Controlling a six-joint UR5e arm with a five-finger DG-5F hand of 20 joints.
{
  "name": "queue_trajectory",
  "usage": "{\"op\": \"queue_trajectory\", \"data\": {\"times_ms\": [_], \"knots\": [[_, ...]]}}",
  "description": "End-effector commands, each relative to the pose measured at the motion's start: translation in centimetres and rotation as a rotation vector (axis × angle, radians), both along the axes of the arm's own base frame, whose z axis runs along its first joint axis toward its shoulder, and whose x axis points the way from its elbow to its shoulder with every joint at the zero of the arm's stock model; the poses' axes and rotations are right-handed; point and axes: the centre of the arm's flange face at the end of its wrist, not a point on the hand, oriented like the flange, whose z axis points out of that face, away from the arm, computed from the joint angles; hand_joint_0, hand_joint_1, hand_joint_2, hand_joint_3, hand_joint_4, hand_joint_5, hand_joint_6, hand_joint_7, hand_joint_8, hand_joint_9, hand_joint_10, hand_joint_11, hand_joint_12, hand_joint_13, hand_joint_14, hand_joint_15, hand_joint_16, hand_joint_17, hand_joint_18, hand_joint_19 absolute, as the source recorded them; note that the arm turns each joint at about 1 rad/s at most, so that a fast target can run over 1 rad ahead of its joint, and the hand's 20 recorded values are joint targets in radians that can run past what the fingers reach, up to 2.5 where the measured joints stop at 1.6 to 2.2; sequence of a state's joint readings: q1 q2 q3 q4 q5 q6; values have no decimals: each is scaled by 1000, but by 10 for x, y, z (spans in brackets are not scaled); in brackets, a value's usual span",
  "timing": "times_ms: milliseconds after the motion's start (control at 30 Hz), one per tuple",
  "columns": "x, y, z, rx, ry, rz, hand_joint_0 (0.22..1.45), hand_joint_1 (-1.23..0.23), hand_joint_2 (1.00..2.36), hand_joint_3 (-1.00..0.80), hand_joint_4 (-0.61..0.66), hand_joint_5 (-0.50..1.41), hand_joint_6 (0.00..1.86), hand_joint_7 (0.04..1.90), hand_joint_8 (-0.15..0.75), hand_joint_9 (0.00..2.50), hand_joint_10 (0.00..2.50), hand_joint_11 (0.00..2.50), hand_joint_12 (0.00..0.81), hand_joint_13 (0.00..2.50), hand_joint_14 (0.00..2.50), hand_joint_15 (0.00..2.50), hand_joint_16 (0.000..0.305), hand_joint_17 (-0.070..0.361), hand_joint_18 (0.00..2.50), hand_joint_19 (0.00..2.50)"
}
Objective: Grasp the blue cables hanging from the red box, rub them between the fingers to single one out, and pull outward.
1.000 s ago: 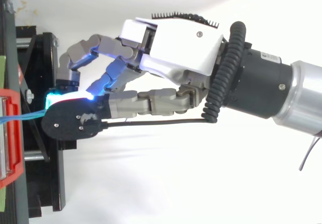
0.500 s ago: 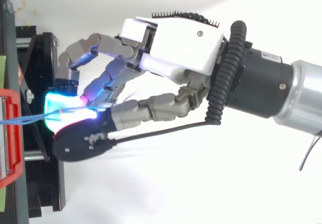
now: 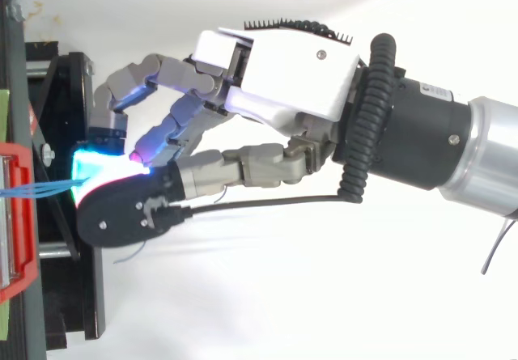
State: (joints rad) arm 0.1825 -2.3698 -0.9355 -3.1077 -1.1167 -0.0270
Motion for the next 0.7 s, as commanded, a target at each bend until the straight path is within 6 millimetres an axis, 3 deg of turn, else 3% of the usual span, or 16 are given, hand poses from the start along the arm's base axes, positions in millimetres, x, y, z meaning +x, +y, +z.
{"op": "queue_trajectory", "data": {"times_ms": [0,67,133,267,367,467,667], "knots": [[0,1,2,2,-4,1,485,-502,1000,-500,116,-152,904,983,278,1025,20,741,351,831,22,565,49,111,788,584],[0,0,0,0,-1,0,526,-524,1000,-500,100,-153,902,1000,267,1016,20,748,340,821,21,574,46,104,766,603],[0,1,1,0,-2,2,595,-605,1009,-376,95,-153,900,1038,257,1009,21,751,329,812,23,568,44,98,748,611],[0,0,0,0,-1,0,600,-707,1015,-162,94,-150,912,1064,278,1020,17,744,345,827,22,551,48,108,796,568],[0,0,0,-2,0,0,637,-783,1019,-87,1,-155,929,1082,268,977,19,754,328,798,22,550,46,103,777,556],[0,0,-1,-4,2,0,665,-832,1019,-103,-61,-163,940,1114,251,946,18,752,319,779,23,553,44,98,755,559],[1,0,0,-7,-3,1,772,-911,1005,-429,-87,-181,948,1025,222,905,20,744,318,746,20,521,42,95,727,511]]}}
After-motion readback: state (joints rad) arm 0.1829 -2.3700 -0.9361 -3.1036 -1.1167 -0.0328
